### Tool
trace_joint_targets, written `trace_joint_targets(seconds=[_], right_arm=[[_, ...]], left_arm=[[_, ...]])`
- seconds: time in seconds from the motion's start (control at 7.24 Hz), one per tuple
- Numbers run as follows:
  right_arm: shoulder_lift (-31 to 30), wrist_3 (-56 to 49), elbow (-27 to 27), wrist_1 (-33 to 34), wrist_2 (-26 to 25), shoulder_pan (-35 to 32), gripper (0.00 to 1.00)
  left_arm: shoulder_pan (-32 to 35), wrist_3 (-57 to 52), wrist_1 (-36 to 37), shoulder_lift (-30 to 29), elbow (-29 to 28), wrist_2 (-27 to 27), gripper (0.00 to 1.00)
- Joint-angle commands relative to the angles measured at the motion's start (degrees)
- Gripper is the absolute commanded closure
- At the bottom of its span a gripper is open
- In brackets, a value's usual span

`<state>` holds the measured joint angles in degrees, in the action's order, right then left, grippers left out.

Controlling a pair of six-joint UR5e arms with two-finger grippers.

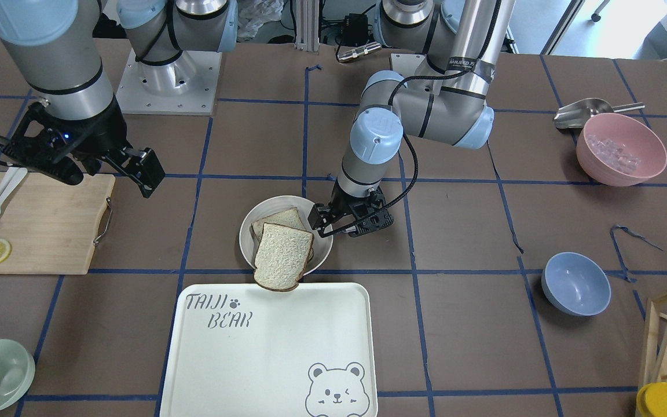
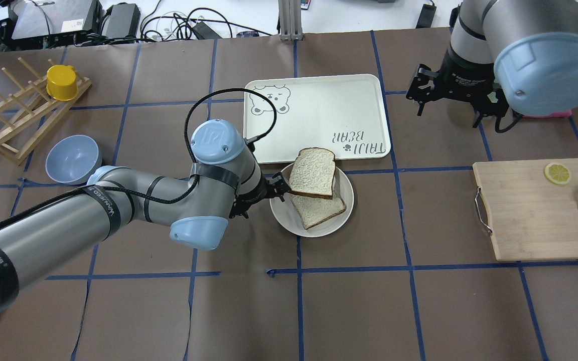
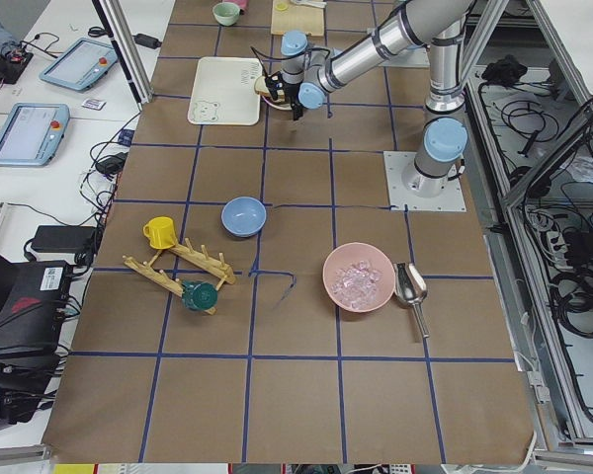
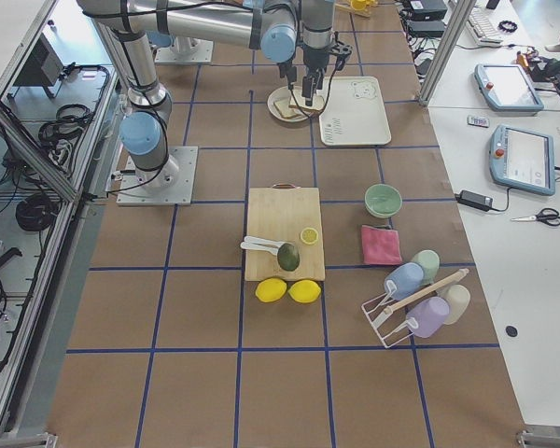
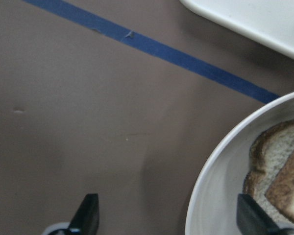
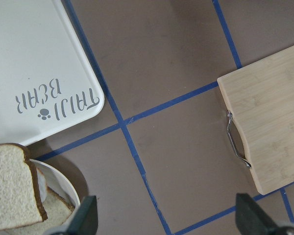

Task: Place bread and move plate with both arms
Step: 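Lower the left gripper to the plate rim nearest it and grip it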

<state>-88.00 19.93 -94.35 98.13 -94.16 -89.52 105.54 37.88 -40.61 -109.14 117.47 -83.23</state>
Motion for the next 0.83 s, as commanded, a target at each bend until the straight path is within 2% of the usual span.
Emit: trace_joint_targets(seconds=[0.0, 0.14, 0.69], right_arm=[[-4.71, -7.33, 1.18, -2.68, 9.39, -0.13, 0.0], [-4.64, -12.49, 0.66, -2.85, 8.65, -0.04, 0.0], [-4.38, -13.16, 0.48, -2.94, 8.55, -0.04, 0.0]], left_arm=[[0.01, 0.09, 0.0, -0.1, -0.05, 0.09, 0.0], [0.01, 0.09, 0.0, -0.1, -0.05, 0.09, 0.0], [0.1, 1.14, 0.18, -1.33, 0.04, 0.17, 0.07]])
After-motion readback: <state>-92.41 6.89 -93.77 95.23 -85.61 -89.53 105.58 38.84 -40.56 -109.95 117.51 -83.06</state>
